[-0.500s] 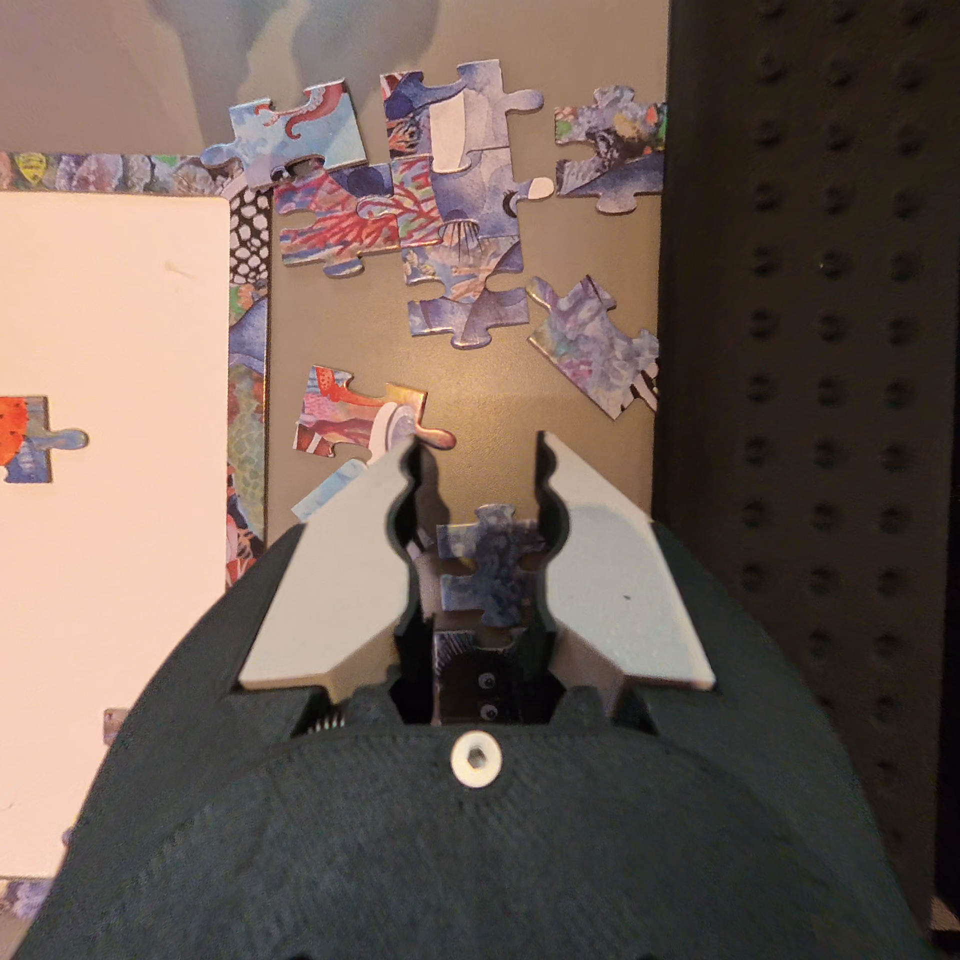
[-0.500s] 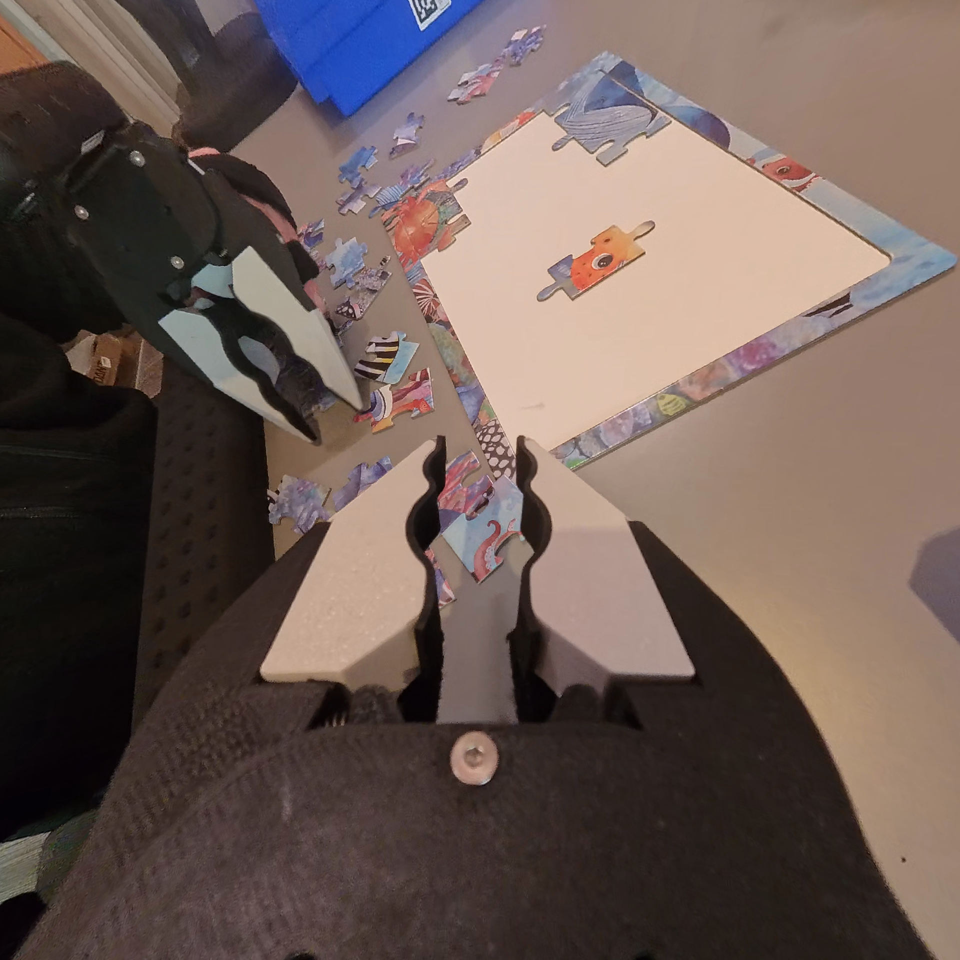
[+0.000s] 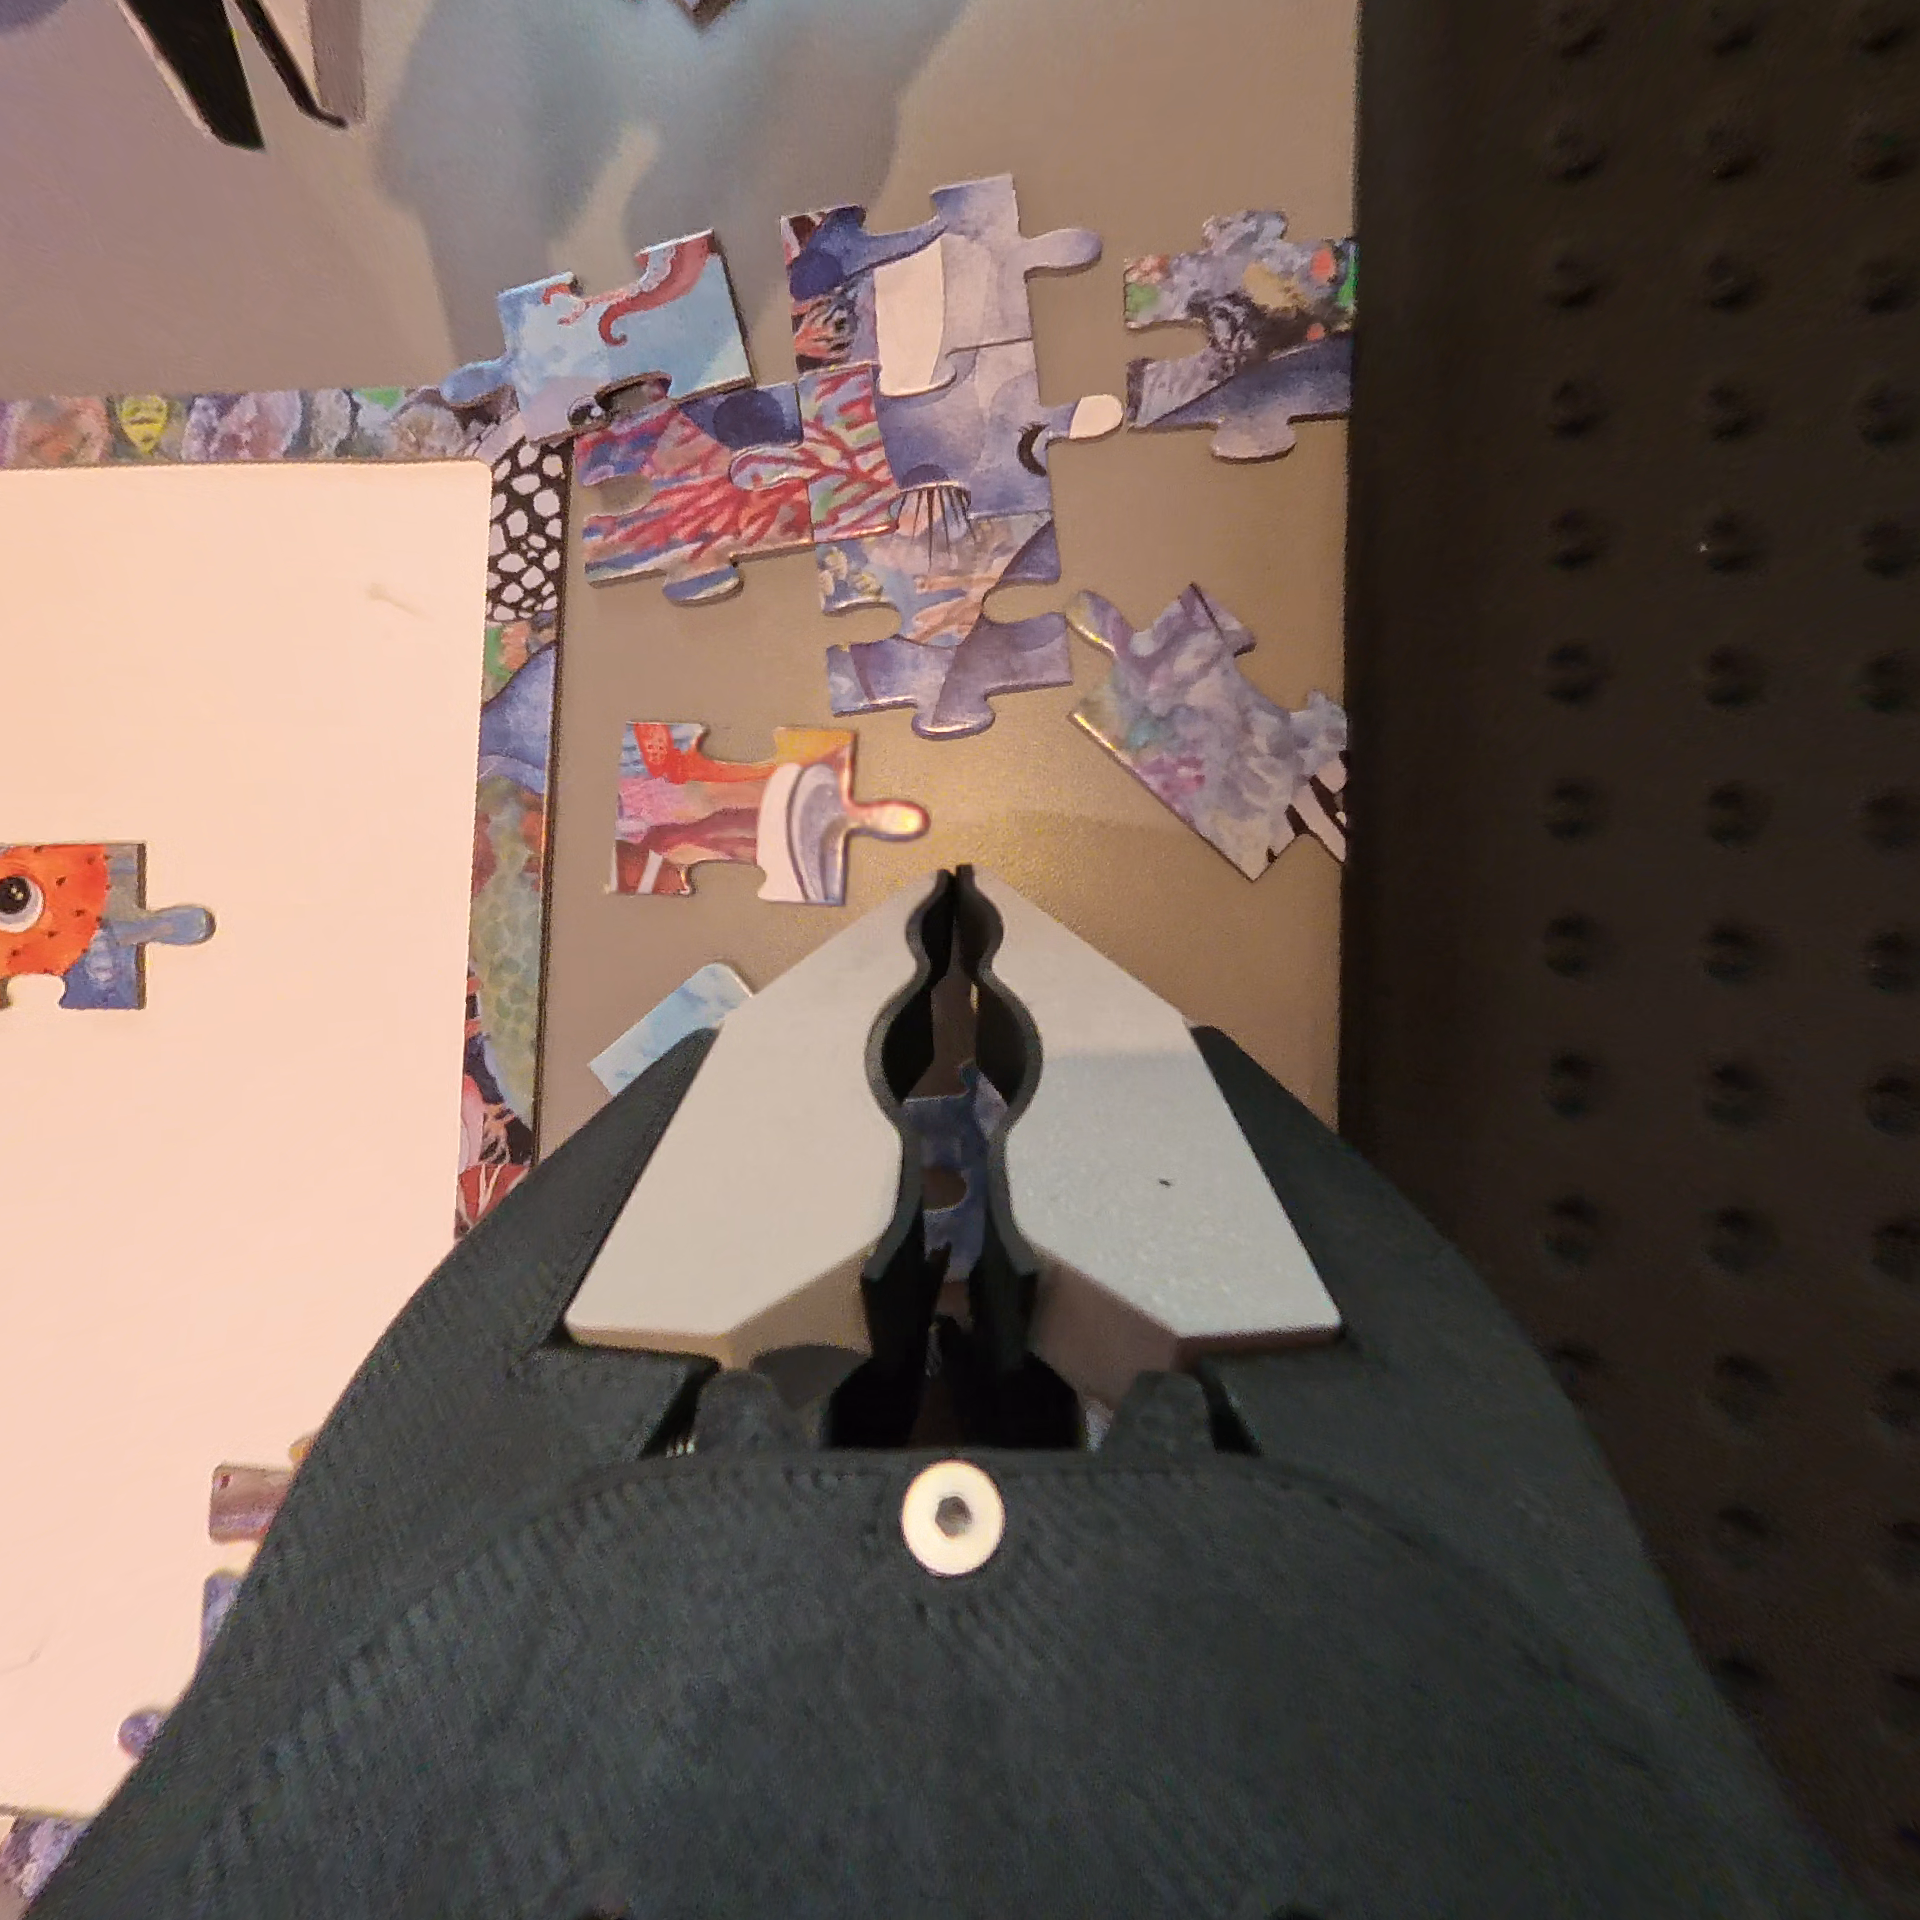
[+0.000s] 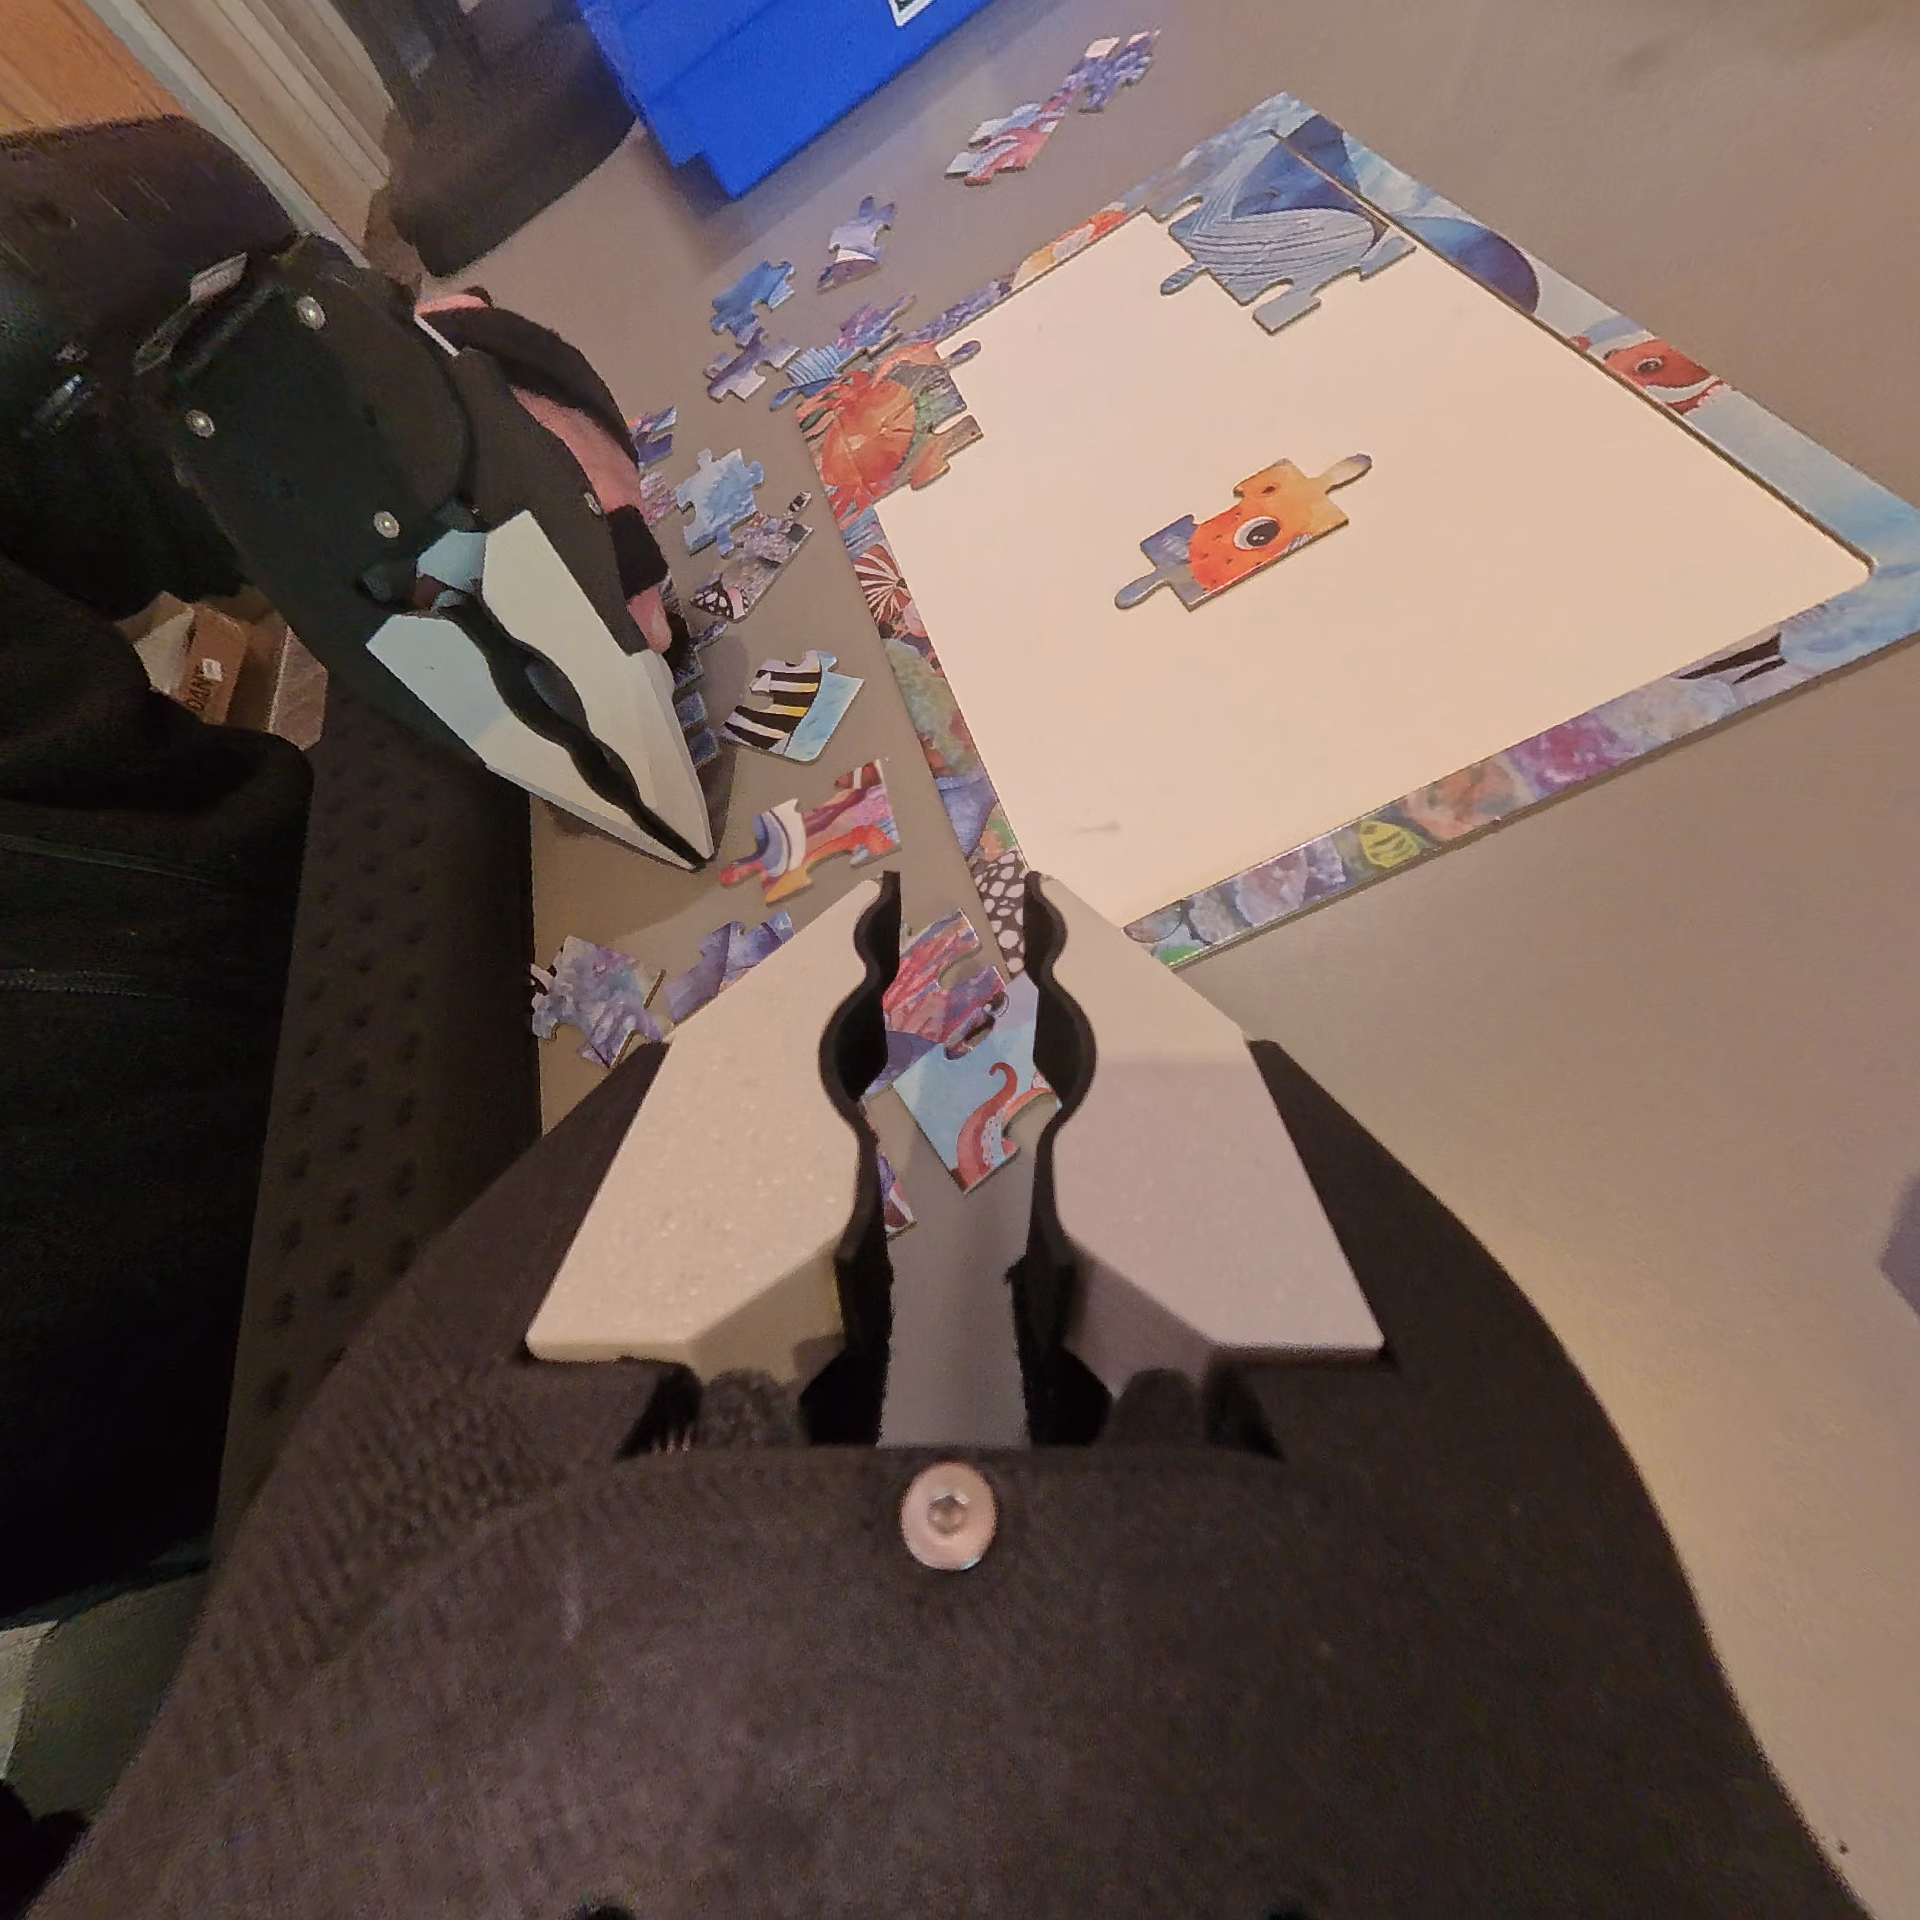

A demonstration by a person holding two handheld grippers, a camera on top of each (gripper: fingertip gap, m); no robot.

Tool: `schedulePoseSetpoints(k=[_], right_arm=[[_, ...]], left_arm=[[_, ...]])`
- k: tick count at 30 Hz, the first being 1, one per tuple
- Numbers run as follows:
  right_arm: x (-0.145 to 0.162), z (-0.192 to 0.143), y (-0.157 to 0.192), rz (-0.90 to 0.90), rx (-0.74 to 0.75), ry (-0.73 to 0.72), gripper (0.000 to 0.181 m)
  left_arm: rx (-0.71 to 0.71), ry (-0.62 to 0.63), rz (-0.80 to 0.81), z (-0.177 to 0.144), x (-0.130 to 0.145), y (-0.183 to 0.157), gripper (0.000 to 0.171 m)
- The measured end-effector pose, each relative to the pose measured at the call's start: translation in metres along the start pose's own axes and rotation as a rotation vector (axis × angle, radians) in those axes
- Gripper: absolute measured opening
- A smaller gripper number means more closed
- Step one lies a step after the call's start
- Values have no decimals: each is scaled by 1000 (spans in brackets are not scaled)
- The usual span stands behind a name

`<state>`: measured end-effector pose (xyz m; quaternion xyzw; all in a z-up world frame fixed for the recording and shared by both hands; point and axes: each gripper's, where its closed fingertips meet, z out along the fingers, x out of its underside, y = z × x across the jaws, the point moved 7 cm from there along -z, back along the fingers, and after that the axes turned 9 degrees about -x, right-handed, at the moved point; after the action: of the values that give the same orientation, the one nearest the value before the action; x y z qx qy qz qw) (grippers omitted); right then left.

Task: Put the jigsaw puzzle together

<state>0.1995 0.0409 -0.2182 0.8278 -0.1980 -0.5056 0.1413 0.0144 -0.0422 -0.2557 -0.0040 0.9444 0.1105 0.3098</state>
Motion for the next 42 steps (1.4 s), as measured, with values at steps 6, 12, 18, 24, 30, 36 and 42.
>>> schedulePoseSetpoints(k=[6,12,18,24,30,36,42], right_arm=[[0,4,2,-22,-9,16,20],[-1,2,2,-23,-9,4,20],[2,4,0,-15,-8,17,20],[1,4,0,-16,-9,16,19],[1,4,0,-18,-6,14,19],[0,2,1,-22,-3,9,19],[2,5,-1,-15,-4,22,19]], left_arm=[[2,47,-42,-13,5,9,42],[7,66,-91,-11,13,14,56],[-28,22,-65,-6,9,12,22],[-79,-3,-19,-3,7,12,0],[-34,-11,-42,-4,6,12,24],[-11,7,-63,-32,11,22,58],[68,127,-71,-35,45,15,83]])
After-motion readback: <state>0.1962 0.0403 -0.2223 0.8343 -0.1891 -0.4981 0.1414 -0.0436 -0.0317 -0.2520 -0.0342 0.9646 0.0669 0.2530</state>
